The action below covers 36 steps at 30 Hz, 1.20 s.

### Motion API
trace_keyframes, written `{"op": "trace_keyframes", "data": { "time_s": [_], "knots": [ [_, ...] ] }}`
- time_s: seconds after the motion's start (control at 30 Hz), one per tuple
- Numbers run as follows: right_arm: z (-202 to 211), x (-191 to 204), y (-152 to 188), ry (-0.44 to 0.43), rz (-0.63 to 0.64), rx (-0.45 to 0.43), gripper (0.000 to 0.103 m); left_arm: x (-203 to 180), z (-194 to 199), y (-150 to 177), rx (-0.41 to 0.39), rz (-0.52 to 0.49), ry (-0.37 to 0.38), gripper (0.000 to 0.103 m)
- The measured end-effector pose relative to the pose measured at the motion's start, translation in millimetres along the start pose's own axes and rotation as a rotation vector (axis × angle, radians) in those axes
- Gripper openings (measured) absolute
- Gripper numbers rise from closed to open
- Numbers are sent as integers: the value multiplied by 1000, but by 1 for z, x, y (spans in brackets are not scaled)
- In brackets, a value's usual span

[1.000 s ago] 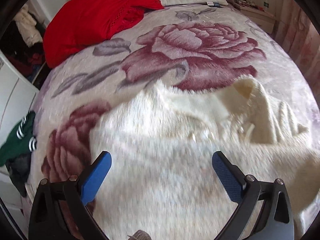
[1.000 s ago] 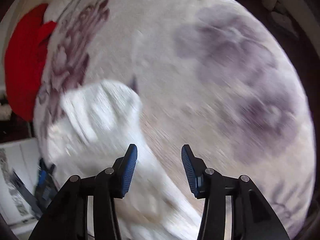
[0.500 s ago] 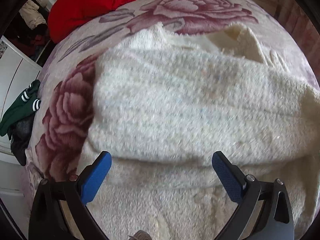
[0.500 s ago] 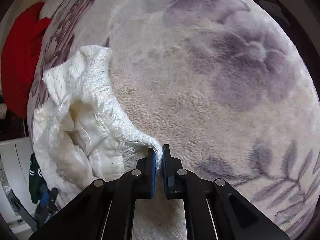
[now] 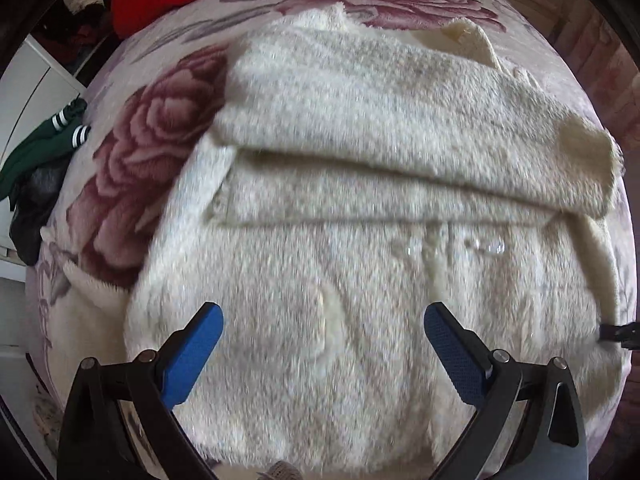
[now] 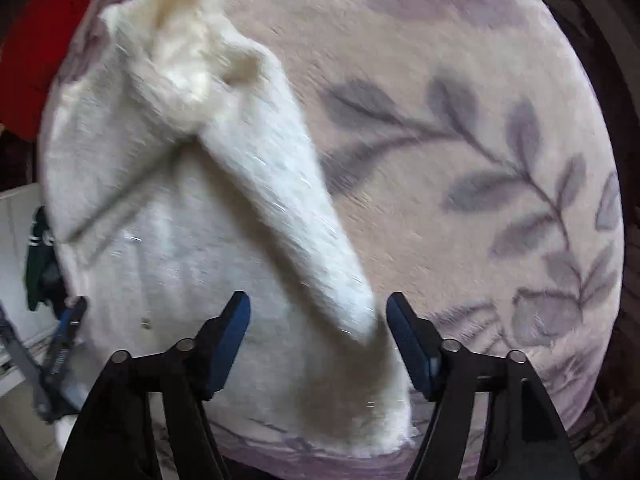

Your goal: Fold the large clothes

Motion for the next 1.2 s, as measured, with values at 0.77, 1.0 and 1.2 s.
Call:
{"op": "trace_keyframes", "data": {
  "time_s": [0.77,1.0,1.2],
  "knots": [
    [59,18,-91,-108,10,-160,51,-7,-20,56,52,250,-68,103],
    [-4,98,-153,-44,374,-120,53,-80,-32,35,25,248,-186,103],
    [-1,40,-185,-200,140,-145,31,-100,-34,20,57,219,-255,103]
  ]
}}
Point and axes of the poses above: each gripper's, at about its wrist camera, not at the fingertips, and z roughly against the way its jaws point, x to its left, y to its underside, the point moved 3 cm from there along -z, roughly the way its jaws point, and after that the axes turned 5 degrees about y, right-handed, at the moved point
